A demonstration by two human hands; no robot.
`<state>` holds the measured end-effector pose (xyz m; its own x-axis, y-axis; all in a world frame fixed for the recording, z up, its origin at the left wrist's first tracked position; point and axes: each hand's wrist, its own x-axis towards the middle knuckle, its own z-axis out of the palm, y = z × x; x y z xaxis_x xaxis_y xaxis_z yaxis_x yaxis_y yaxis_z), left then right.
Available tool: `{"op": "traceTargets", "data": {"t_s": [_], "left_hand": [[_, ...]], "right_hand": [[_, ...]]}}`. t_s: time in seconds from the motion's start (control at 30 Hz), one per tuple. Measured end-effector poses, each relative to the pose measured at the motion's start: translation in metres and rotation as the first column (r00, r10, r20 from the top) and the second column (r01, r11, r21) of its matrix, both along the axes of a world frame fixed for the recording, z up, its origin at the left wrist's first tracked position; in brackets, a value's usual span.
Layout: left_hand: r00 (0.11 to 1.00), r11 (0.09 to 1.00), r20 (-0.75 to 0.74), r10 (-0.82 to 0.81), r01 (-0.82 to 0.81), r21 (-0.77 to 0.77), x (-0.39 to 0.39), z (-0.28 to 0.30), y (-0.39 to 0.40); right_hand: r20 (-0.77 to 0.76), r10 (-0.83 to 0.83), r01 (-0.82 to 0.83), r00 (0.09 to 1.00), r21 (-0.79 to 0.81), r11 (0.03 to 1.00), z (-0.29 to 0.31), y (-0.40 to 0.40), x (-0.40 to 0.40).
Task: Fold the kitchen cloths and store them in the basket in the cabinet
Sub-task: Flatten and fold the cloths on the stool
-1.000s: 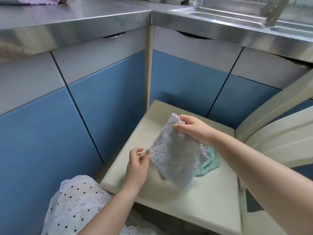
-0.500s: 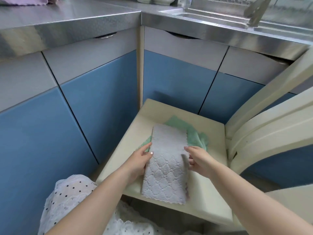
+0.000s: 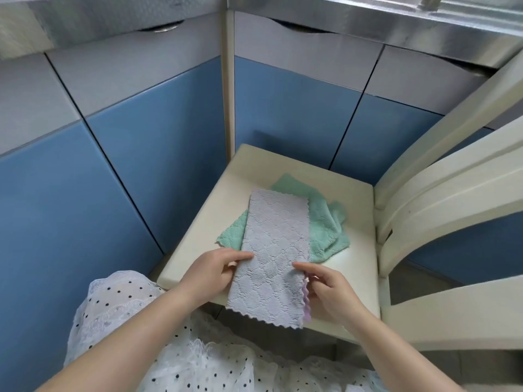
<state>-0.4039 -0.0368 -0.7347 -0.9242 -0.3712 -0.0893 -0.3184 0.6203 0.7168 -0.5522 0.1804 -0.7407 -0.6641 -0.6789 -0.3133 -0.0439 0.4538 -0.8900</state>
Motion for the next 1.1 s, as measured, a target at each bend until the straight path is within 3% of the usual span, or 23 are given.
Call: {"op": "traceTargets", "data": {"t_s": [0.1, 0.2, 0.33, 0.4, 0.5, 0.6, 0.77, 0.9, 1.1], "left_hand": [[0.998, 1.000, -0.069, 0.012, -0.013, -0.006, 0.000, 0.001, 0.000], [0.992, 0.996, -0.118, 0.051, -0.041, 0.083, -0.003, 0.001, 0.001], [0.975, 0.996, -0.213, 0.068, -0.055, 0.067, -0.019, 0.008, -0.001], [0.964, 0.979, -0.235, 0.122, -0.077, 0.191, -0.030, 0.013, -0.001], [0.937, 0.900, -0.224, 0.268, -0.160, 0.405, -0.053, 0.019, 0.000], [0.900, 0.879, -0.232, 0.368, -0.256, 0.402, -0.079, 0.022, -0.004], [0.914, 0.812, -0.130, 0.385, -0.269, 0.518, -0.110, 0.022, -0.015], [0.920, 0.831, 0.036, 0.391, -0.369, 0.415, -0.117, 0.004, -0.023], [0.911, 0.786, 0.088, 0.402, -0.393, 0.477, -0.123, -0.006, -0.027]], "right_hand": [[0.034, -0.057, 0.060, 0.998, -0.100, 0.993, 0.002, 0.001, 0.005], [0.067, -0.135, 0.144, 0.989, -0.165, 0.976, 0.003, 0.002, 0.006], [-0.161, -0.234, 0.201, 0.959, -0.200, 0.959, 0.009, -0.005, -0.003], [-0.230, -0.262, 0.209, 0.937, -0.231, 0.950, 0.016, -0.014, -0.012], [-0.201, -0.306, 0.248, 0.931, -0.267, 0.931, 0.023, -0.034, -0.029], [-0.179, -0.347, 0.290, 0.921, -0.280, 0.915, 0.028, -0.054, -0.045], [-0.221, -0.345, 0.328, 0.912, -0.109, 0.938, 0.021, -0.081, -0.077], [-0.252, -0.298, 0.330, 0.921, 0.096, 0.939, 0.005, -0.085, -0.085], [-0.249, -0.330, 0.365, 0.910, 0.111, 0.924, -0.003, -0.086, -0.086]]}}
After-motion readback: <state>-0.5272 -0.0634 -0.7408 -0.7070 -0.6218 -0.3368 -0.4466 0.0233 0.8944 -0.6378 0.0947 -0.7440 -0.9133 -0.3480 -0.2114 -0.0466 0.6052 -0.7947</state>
